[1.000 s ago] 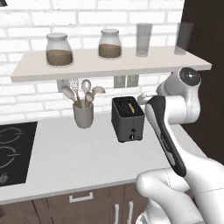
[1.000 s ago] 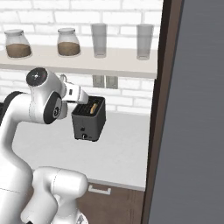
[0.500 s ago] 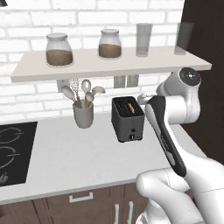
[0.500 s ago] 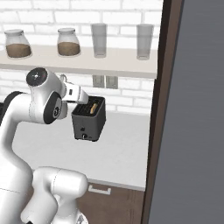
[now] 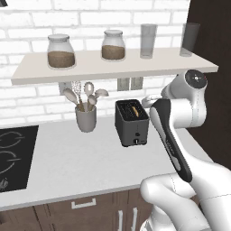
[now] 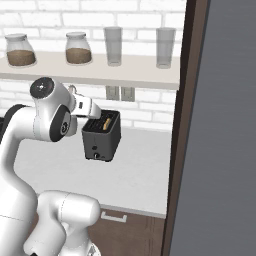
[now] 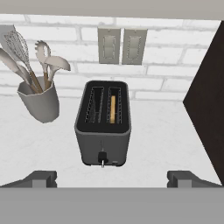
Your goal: Start the toaster. Once the lever pops up, take the bread to the plate on the dining counter.
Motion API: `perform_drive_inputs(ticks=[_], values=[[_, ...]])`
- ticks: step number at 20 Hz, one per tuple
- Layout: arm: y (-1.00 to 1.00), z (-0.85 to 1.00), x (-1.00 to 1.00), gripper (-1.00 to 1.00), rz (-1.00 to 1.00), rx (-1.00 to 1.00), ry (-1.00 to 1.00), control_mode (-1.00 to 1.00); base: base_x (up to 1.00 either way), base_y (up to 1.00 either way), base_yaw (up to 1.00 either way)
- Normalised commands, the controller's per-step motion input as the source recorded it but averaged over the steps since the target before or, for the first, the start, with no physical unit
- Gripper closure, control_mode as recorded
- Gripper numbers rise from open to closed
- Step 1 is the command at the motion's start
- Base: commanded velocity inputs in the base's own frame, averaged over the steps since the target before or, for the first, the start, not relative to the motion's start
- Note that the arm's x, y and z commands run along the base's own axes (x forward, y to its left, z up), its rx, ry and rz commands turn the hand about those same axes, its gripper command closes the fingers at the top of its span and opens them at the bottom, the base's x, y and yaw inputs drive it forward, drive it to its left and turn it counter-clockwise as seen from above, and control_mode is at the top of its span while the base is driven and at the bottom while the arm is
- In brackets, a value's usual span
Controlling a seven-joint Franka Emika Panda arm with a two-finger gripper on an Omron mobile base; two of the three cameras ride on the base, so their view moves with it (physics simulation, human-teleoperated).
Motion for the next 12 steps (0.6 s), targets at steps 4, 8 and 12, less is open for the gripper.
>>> perform_drive_inputs(ticks=[4,8,12], values=[[0.00,0.00,0.00,-1.00,0.00,0.00,0.00,-1.00,0.00,0.00,0.00],[0.00,0.00,0.00,-1.00,0.00,0.00,0.00,-1.00,0.00,0.00,0.00],[0.00,0.00,0.00,-1.00,0.00,0.00,0.00,-1.00,0.00,0.00,0.00]])
